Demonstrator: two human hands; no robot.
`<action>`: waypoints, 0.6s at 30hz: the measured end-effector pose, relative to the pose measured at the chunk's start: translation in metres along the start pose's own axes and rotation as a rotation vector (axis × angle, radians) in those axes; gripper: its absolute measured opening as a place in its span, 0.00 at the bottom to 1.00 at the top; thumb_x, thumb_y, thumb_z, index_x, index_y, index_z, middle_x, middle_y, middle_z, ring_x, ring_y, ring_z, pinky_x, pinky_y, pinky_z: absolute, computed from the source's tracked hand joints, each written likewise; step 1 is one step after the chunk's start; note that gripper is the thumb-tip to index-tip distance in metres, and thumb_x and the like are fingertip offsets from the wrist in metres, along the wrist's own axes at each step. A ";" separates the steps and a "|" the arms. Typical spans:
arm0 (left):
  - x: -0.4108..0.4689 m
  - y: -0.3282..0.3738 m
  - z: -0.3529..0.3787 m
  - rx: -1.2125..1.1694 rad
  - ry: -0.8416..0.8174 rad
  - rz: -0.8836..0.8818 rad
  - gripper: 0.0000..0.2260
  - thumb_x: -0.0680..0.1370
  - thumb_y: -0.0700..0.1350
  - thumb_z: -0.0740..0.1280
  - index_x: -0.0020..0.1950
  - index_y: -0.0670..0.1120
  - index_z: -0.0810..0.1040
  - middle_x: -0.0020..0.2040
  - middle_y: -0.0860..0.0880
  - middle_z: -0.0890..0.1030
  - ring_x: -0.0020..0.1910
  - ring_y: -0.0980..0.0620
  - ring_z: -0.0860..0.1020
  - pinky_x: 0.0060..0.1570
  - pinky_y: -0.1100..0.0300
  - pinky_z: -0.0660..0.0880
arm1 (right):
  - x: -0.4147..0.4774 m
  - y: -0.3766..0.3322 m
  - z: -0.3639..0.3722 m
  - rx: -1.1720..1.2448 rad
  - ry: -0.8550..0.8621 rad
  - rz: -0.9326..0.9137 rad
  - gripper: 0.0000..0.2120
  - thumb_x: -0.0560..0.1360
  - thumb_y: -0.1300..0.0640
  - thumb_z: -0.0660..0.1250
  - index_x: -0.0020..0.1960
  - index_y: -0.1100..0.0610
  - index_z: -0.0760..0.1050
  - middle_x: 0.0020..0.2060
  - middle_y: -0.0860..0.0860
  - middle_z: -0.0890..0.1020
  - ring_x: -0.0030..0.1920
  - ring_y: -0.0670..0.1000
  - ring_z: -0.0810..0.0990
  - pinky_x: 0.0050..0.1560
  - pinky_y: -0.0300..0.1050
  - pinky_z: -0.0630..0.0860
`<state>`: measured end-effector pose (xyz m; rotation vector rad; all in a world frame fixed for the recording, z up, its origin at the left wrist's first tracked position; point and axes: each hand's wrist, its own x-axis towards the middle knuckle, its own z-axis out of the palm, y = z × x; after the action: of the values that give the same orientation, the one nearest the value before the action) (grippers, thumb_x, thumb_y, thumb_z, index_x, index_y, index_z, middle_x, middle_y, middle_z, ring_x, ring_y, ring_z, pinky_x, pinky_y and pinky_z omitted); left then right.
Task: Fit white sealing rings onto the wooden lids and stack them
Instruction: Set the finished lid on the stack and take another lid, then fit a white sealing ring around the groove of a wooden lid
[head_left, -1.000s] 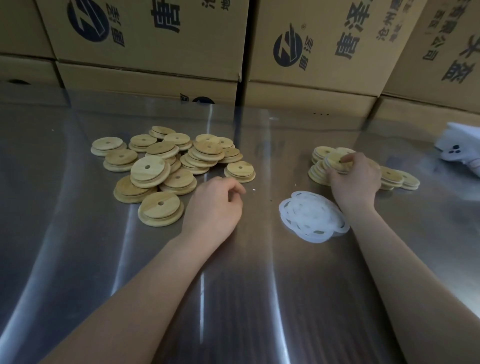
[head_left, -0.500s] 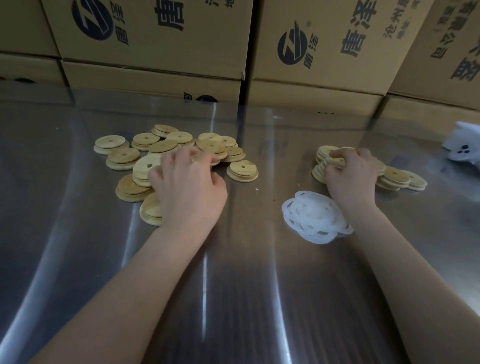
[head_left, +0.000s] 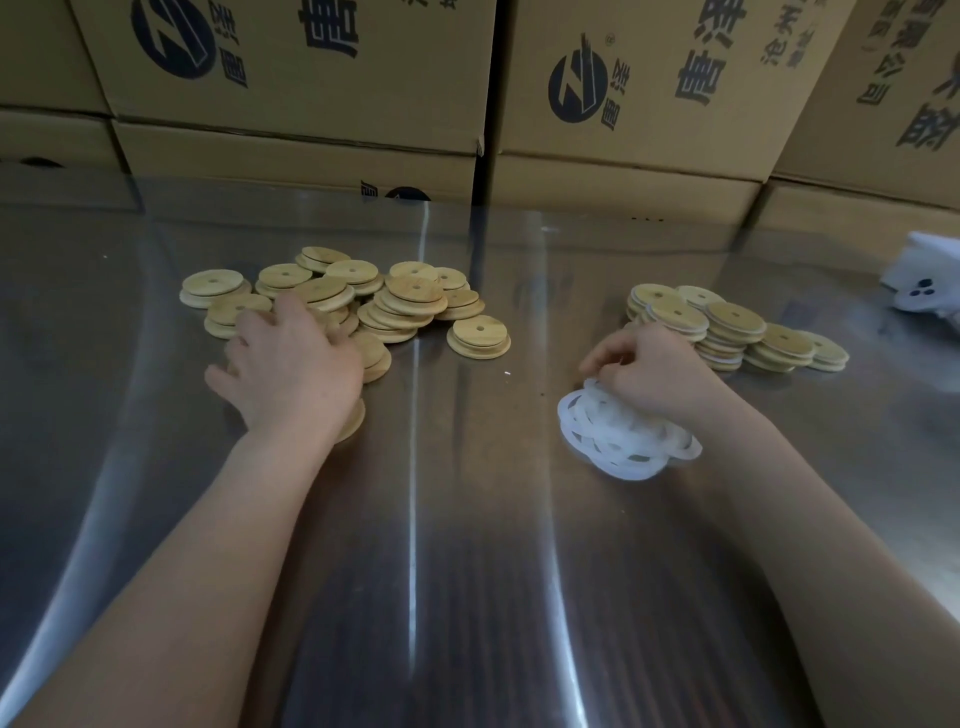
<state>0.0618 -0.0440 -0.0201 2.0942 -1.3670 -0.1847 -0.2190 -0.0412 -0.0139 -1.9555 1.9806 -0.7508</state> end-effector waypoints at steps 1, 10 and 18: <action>0.001 -0.001 0.001 -0.015 0.011 -0.001 0.17 0.80 0.50 0.61 0.66 0.44 0.68 0.68 0.36 0.67 0.68 0.33 0.65 0.68 0.40 0.57 | 0.000 0.000 -0.001 -0.014 -0.003 -0.005 0.12 0.73 0.64 0.64 0.41 0.51 0.84 0.35 0.38 0.79 0.35 0.26 0.73 0.32 0.20 0.66; 0.006 -0.005 0.004 -0.063 0.090 0.012 0.25 0.74 0.51 0.71 0.68 0.44 0.68 0.68 0.35 0.68 0.67 0.33 0.64 0.65 0.42 0.61 | -0.006 -0.005 -0.006 -0.093 -0.099 -0.038 0.13 0.73 0.65 0.63 0.43 0.52 0.84 0.39 0.47 0.81 0.38 0.45 0.77 0.35 0.32 0.71; -0.002 0.006 0.005 -0.477 0.168 0.193 0.29 0.69 0.45 0.77 0.68 0.46 0.71 0.64 0.46 0.63 0.54 0.55 0.65 0.55 0.72 0.60 | -0.005 -0.008 -0.008 -0.112 -0.081 -0.070 0.04 0.72 0.66 0.67 0.41 0.59 0.78 0.37 0.44 0.76 0.39 0.43 0.74 0.34 0.25 0.68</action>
<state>0.0541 -0.0464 -0.0209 1.5421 -1.2674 -0.2237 -0.2164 -0.0341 -0.0045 -2.0940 1.9547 -0.5773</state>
